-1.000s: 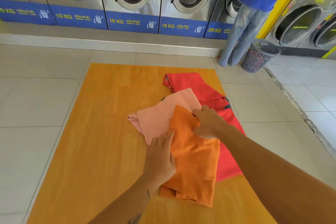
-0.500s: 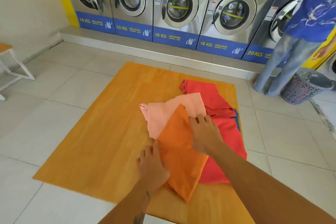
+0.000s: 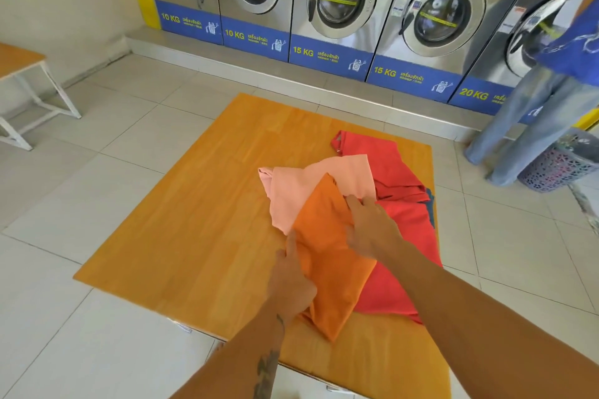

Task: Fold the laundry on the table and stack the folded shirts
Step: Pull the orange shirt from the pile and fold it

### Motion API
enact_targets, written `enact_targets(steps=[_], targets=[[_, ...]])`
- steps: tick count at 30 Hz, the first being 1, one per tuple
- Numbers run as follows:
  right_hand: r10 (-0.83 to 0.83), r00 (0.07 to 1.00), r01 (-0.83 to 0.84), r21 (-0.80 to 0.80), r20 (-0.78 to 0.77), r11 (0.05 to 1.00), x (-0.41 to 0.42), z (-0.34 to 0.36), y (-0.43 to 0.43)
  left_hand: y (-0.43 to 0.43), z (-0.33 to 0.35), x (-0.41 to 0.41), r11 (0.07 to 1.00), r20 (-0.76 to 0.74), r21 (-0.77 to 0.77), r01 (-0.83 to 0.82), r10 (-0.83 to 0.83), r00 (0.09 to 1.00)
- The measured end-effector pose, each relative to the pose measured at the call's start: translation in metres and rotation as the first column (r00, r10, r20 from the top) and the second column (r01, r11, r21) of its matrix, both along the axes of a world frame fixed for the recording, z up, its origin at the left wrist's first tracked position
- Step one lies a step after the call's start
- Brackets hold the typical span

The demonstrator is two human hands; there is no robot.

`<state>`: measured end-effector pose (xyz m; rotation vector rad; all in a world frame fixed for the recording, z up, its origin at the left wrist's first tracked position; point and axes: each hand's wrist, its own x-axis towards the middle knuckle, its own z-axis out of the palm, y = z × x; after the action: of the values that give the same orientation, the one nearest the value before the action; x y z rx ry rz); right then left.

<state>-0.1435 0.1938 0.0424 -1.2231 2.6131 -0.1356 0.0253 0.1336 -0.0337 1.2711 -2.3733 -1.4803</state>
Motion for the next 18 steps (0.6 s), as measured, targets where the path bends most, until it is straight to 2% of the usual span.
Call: enact_targets(steps=[3, 8, 12, 14, 18], targets=[[-0.043, 0.994, 0.047, -0.037, 0.098, 0.998, -0.008, 0.007, -0.005, -0.012, 0.008, 0.008, 0.999, -0.070, 0.015, -0.046, 0.047, 0.996], [-0.101, 0.917, 0.143, -0.080, 0.386, 0.987, -0.006, 0.009, -0.006, -0.061, 0.016, 0.027, 0.990, -0.103, -0.135, -0.028, 0.014, 0.995], [-0.074, 0.883, 0.201, -0.230, 0.464, 0.952, 0.014, 0.001, -0.009, -0.091, 0.019, 0.038, 0.973, -0.139, -0.217, -0.081, 0.052, 0.989], [-0.060, 0.881, 0.217, -0.289, 0.469, 0.932, 0.024, -0.004, -0.013, -0.100, 0.016, 0.046, 0.968, -0.122, -0.195, -0.156, 0.134, 0.983], [-0.130, 0.851, 0.302, -0.271, 0.509, 0.914, 0.039, -0.015, -0.017, -0.099, 0.002, 0.059, 0.966, -0.041, -0.040, -0.254, 0.252, 0.967]])
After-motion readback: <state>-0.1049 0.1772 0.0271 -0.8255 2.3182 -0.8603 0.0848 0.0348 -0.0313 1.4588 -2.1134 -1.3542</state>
